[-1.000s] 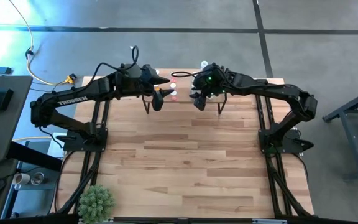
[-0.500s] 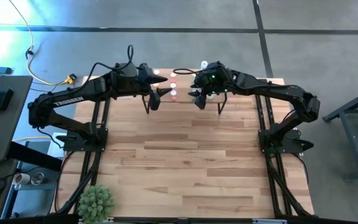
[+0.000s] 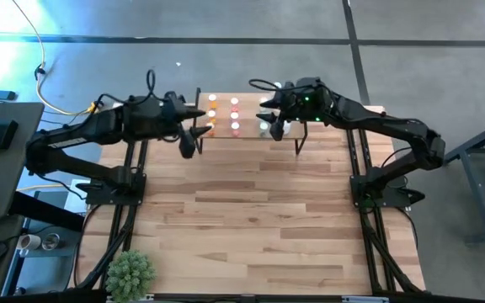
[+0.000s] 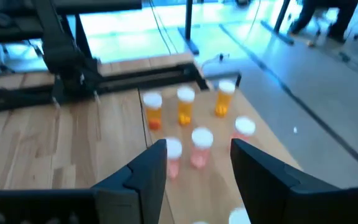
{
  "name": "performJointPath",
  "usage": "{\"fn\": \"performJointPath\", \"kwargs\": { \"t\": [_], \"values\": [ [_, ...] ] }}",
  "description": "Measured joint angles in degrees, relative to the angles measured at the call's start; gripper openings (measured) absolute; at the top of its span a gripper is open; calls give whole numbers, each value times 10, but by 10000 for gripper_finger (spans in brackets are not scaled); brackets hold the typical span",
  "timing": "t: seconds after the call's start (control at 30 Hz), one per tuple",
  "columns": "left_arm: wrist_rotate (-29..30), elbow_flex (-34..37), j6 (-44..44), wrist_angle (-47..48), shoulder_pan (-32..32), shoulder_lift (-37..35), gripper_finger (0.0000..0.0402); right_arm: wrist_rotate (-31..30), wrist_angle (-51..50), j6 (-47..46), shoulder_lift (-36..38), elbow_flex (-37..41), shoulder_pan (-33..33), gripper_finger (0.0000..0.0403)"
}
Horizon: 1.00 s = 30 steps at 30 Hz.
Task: Pick and place medicine bottles onto shelf by color
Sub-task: Adjust the transparent pill bottles on the shelf
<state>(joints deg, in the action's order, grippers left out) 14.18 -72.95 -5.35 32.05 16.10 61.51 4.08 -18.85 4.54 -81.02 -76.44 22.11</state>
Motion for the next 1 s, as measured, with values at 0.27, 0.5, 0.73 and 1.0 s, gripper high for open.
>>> {"fn": "performJointPath", "kwargs": {
  "t": [0.27, 0.5, 0.73, 1.0],
  "values": [
    [19, 74, -29, -41, -63, -38, 229, 0, 46, 4, 28, 0, -12, 169],
    [22, 164, -59, -73, -79, -104, 229, 0, 50, 3, 40, 0, -12, 169],
    [14, 252, -65, -107, -82, -183, 229, 0, 81, -106, 40, 0, -12, 169],
    [8, 335, -76, -110, -105, -282, 229, -3, 158, -171, 40, 0, -9, 169]
  ]
}}
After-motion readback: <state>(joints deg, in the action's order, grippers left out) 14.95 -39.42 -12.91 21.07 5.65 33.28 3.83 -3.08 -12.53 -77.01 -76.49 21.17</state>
